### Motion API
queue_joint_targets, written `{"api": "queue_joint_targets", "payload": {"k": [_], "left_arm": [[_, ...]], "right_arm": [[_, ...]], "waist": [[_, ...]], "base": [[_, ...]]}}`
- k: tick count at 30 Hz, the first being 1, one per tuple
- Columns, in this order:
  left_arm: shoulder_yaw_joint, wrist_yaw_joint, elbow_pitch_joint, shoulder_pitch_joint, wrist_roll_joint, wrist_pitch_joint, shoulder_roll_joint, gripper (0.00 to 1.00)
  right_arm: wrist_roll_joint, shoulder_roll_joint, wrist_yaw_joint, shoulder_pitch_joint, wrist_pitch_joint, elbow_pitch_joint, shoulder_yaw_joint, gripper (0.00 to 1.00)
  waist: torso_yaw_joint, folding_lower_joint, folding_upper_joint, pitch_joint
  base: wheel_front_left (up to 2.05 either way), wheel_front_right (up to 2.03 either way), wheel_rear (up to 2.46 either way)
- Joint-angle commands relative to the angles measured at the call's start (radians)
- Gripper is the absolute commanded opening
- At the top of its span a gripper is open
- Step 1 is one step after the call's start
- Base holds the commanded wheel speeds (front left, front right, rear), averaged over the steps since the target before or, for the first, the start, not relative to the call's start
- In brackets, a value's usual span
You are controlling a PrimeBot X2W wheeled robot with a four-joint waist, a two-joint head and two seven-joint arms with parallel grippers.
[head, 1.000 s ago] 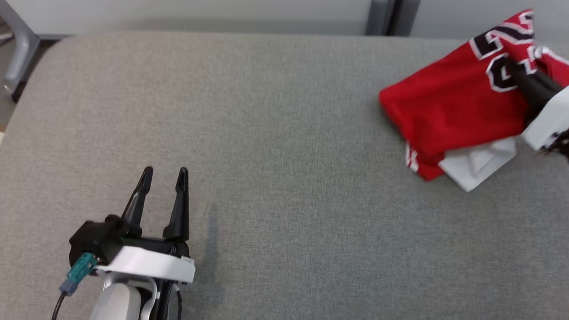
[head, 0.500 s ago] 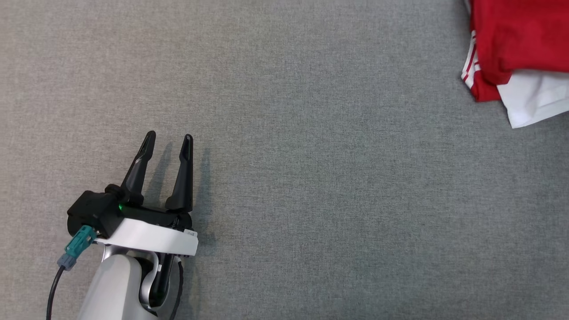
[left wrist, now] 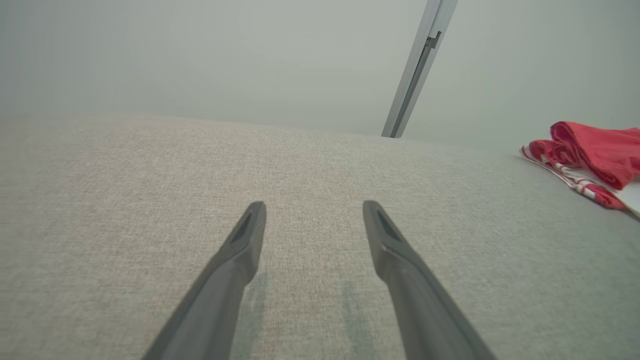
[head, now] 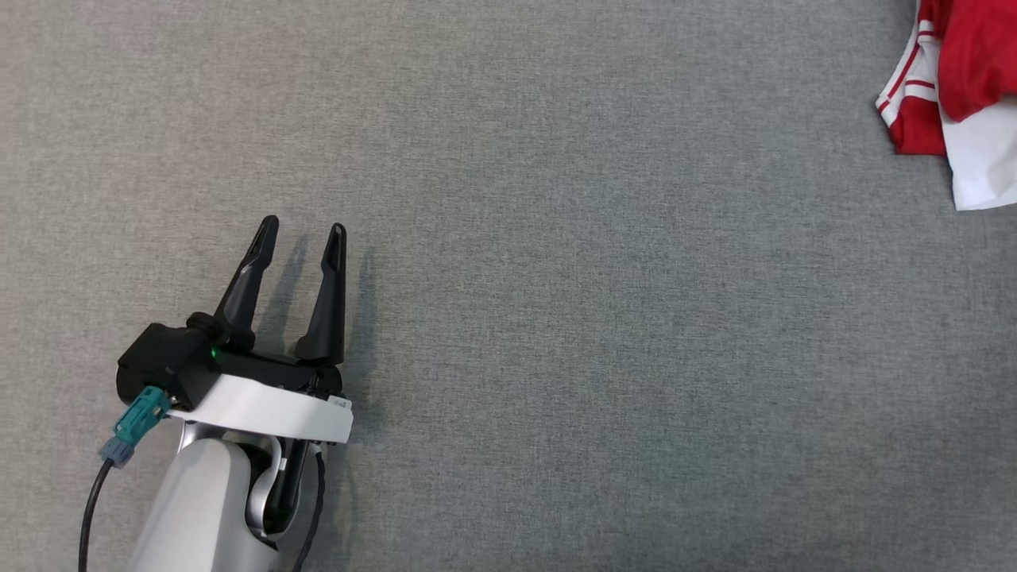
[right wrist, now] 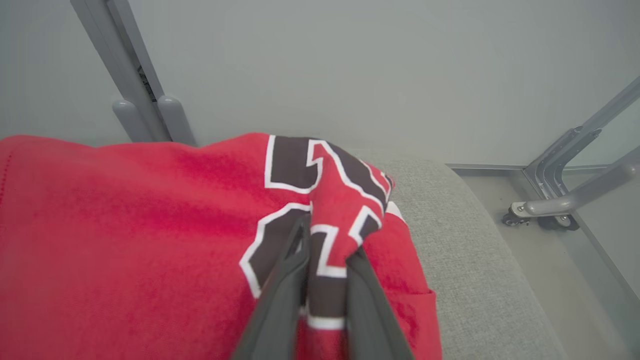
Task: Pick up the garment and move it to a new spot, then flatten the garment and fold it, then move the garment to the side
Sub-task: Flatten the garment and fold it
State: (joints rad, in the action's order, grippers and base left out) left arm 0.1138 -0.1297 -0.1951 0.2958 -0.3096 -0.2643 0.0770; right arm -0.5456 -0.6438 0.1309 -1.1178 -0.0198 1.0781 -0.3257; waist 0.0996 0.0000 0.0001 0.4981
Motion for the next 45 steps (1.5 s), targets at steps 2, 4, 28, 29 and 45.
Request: {"api": "queue_joint_targets", "payload": {"k": [2,4,28,29,45], "left_arm": [[-0.003,-0.001,-0.003,0.013,-0.004,-0.002,0.005,1.00],[-0.008,-0.001,-0.008,0.004,-0.003,-0.002,0.004,1.00],[-0.193,-0.001,0.074,-0.259,-0.039,-0.001,-0.012,1.00],[-0.195,-0.001,0.078,-0.271,-0.044,-0.001,-0.012,1.00],[-0.224,0.000,0.113,-0.383,-0.004,-0.002,-0.018,1.00]], "right_arm": [[0.032,0.017,0.000,-0.020,0.028,0.068,0.019,1.00],[0.074,0.024,0.000,-0.033,0.060,0.129,0.024,1.00],[0.248,0.259,0.000,0.429,0.284,-0.336,0.214,1.00],[0.242,0.267,0.000,0.476,0.284,-0.379,0.222,1.00],[0.200,0.420,0.000,0.992,0.284,-0.846,0.349,1.00]], "waist": [[0.007,0.0000,-0.0001,-0.011],[0.010,0.0000,-0.0001,-0.028],[-0.096,0.0000,-0.0001,-0.447],[-0.097,0.0000,-0.0001,-0.456],[-0.109,0.0000,-0.0001,-0.509]], "base": [[0.00,0.00,0.00],[0.00,0.00,0.00],[0.00,0.00,0.00],[0.00,0.00,0.00],[0.00,0.00,0.00]]}}
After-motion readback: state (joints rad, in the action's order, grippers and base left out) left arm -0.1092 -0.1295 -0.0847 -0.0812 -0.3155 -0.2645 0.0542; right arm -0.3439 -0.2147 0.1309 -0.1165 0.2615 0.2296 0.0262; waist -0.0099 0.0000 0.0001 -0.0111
